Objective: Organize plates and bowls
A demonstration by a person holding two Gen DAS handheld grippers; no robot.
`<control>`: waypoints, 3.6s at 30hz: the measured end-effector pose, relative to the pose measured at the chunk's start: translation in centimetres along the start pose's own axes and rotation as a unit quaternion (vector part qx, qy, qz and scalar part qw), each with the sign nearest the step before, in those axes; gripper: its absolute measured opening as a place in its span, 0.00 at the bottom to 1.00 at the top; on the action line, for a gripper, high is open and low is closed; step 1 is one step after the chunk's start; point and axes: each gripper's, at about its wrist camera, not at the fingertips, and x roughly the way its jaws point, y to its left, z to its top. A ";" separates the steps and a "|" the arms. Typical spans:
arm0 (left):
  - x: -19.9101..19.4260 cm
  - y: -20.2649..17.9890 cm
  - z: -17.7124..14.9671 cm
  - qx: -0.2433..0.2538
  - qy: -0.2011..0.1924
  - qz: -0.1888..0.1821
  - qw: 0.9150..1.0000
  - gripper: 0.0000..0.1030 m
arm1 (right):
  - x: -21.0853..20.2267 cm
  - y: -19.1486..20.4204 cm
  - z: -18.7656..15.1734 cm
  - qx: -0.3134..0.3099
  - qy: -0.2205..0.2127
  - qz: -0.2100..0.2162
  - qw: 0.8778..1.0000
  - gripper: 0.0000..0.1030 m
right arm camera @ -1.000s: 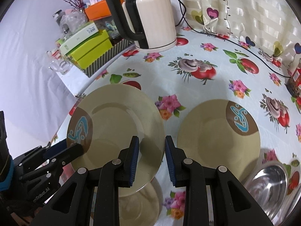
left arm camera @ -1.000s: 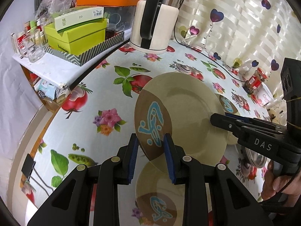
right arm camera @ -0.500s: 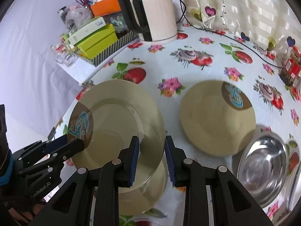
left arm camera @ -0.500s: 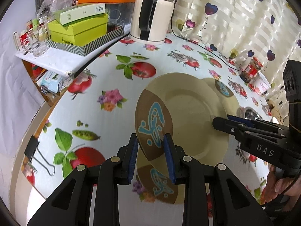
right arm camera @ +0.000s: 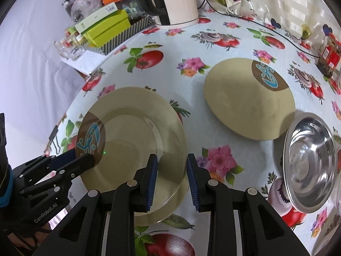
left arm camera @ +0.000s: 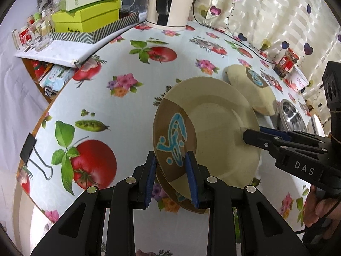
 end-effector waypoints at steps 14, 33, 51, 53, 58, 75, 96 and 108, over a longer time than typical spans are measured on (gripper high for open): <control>0.8 -0.2 -0.5 0.005 0.012 0.002 1.000 0.28 | 1.0 -0.6 -0.8 0.002 0.013 -0.006 1.000 0.27; 0.5 0.2 -1.0 0.008 0.005 -0.008 1.000 0.29 | 1.2 -0.2 -1.2 -0.009 0.011 -0.013 1.000 0.29; 0.2 0.1 -1.5 0.010 0.006 -0.010 1.000 0.29 | 1.1 -0.1 -2.0 -0.015 0.009 -0.014 1.000 0.26; 0.1 0.2 -1.6 0.011 0.005 -0.010 1.000 0.29 | 1.0 -0.1 -2.0 -0.014 0.009 -0.012 1.000 0.26; -0.2 0.3 -1.5 0.008 -0.001 -0.008 1.000 0.29 | 0.8 -0.3 -2.2 -0.011 0.008 -0.011 1.000 0.26; -2.7 -0.7 -0.1 0.016 -0.033 -0.011 0.999 0.29 | -2.9 -0.1 -2.6 -0.016 -0.031 -0.001 0.999 0.36; -4.4 -4.7 2.8 0.047 -0.060 -0.031 0.997 0.29 | -7.6 -1.6 -2.1 -0.006 -0.071 0.001 0.997 0.36; -4.3 -7.1 4.6 0.063 -0.066 -0.038 0.995 0.29 | -9.3 -3.8 -0.8 0.011 -0.088 -0.013 0.996 0.36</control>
